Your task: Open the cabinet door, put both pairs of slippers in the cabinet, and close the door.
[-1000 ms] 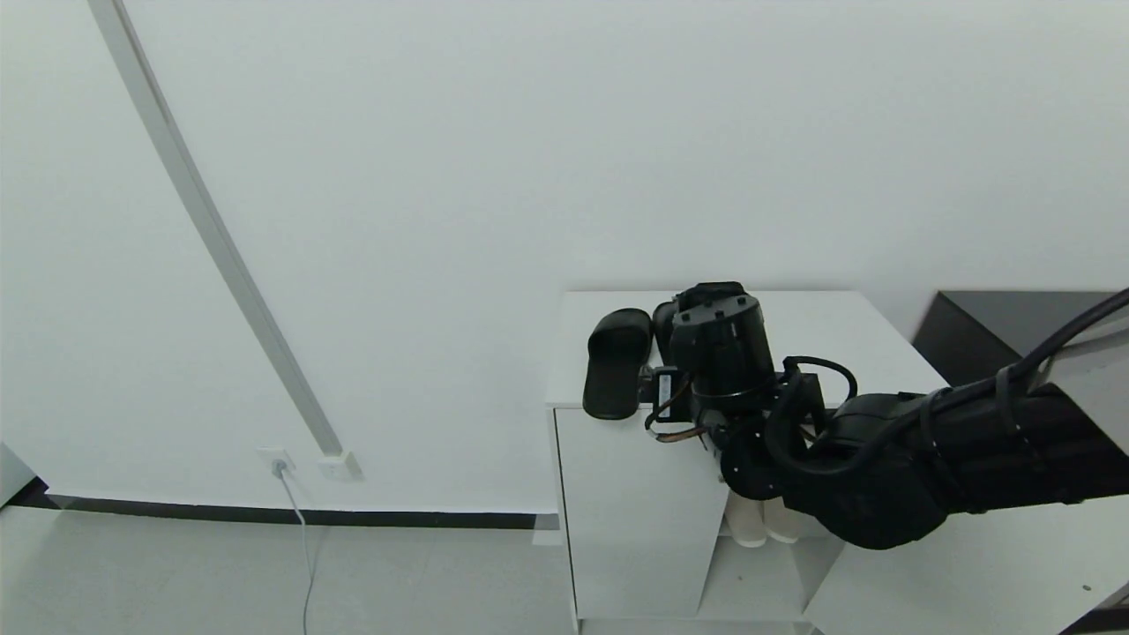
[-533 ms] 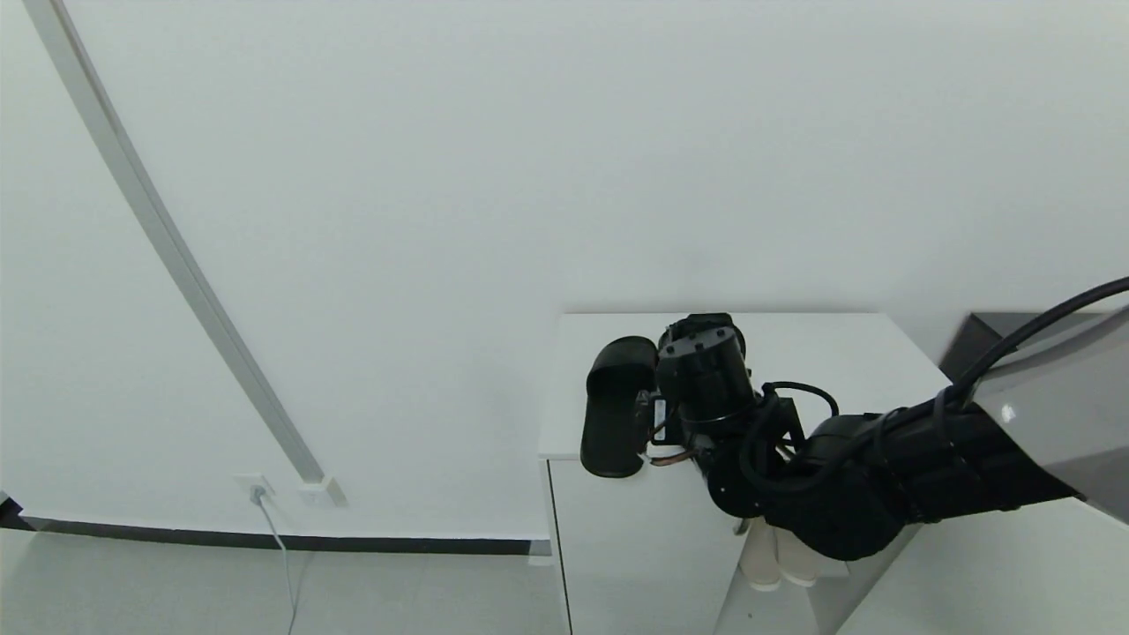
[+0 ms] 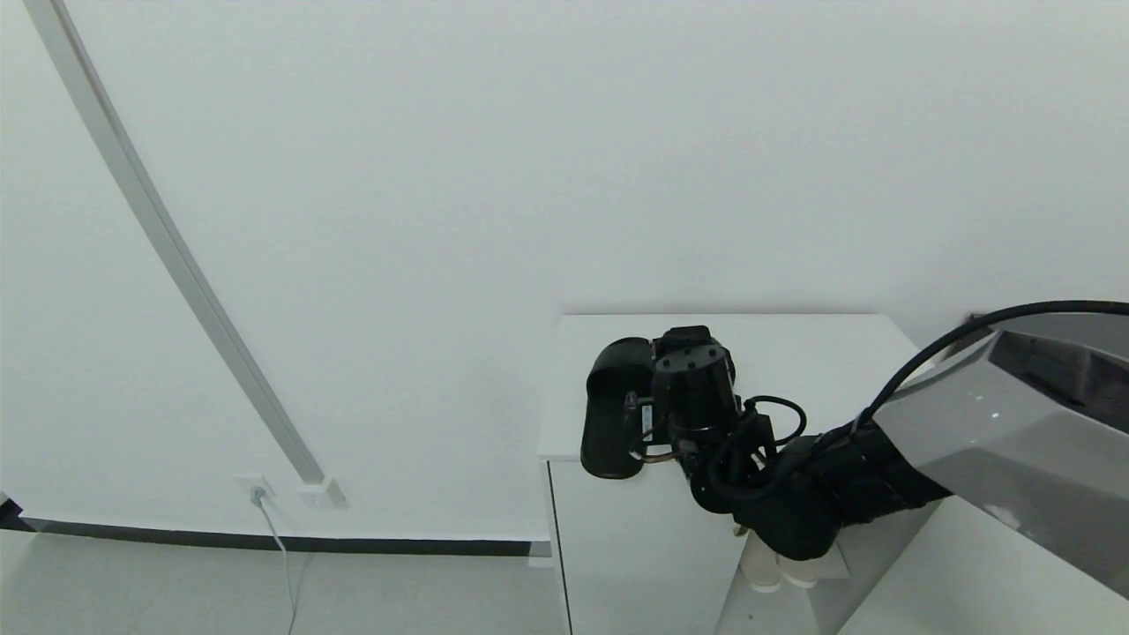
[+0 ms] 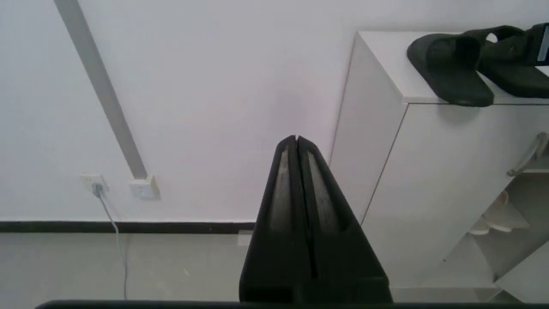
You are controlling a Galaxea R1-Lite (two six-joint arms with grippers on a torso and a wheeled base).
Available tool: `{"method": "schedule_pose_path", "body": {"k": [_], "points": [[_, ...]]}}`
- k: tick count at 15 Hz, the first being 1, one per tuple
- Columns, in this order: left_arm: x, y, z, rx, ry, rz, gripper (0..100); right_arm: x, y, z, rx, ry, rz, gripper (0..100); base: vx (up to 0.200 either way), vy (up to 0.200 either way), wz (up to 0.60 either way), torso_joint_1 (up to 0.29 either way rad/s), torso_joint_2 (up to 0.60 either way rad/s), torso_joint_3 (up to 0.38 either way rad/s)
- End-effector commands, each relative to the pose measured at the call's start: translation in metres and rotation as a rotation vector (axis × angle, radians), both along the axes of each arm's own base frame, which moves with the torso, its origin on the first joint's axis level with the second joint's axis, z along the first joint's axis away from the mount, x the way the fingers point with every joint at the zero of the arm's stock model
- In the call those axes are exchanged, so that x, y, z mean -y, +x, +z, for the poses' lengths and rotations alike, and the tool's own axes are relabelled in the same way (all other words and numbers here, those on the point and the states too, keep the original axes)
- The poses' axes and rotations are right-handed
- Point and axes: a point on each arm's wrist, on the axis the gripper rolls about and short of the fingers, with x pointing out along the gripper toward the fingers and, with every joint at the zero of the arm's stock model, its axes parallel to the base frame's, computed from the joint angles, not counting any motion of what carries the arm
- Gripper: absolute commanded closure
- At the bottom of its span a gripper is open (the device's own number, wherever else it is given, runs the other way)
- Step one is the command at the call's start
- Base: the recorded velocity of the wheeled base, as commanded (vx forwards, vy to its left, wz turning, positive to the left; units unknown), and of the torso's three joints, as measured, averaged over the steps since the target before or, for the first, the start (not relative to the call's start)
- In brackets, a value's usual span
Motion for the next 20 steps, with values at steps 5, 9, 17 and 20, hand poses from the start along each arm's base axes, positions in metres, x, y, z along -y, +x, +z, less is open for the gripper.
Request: {"method": "schedule_pose_path", "body": {"k": [5, 9, 17, 20], "points": [[0.0, 0.0, 0.0, -0.001, 0.0, 0.0, 100, 0.0, 0.043, -0.018, 0.02, 0.016, -0.04, 0, 0.0, 0.0, 0.0, 0.0, 0.0, 0.0], [0.0, 0.0, 0.0, -0.001, 0.0, 0.0, 100, -0.004, 0.059, -0.022, 0.038, 0.02, -0.022, 0, 0.0, 0.0, 0.0, 0.0, 0.0, 0.0], [0.0, 0.0, 0.0, -0.001, 0.0, 0.0, 100, -0.003, 0.075, -0.017, 0.071, 0.016, -0.01, 0, 0.0, 0.0, 0.0, 0.0, 0.0, 0.0], [0.0, 0.0, 0.0, -0.001, 0.0, 0.0, 100, -0.002, 0.075, -0.019, 0.068, 0.013, -0.01, 100, 0.0, 0.0, 0.0, 0.0, 0.0, 0.0]]}}
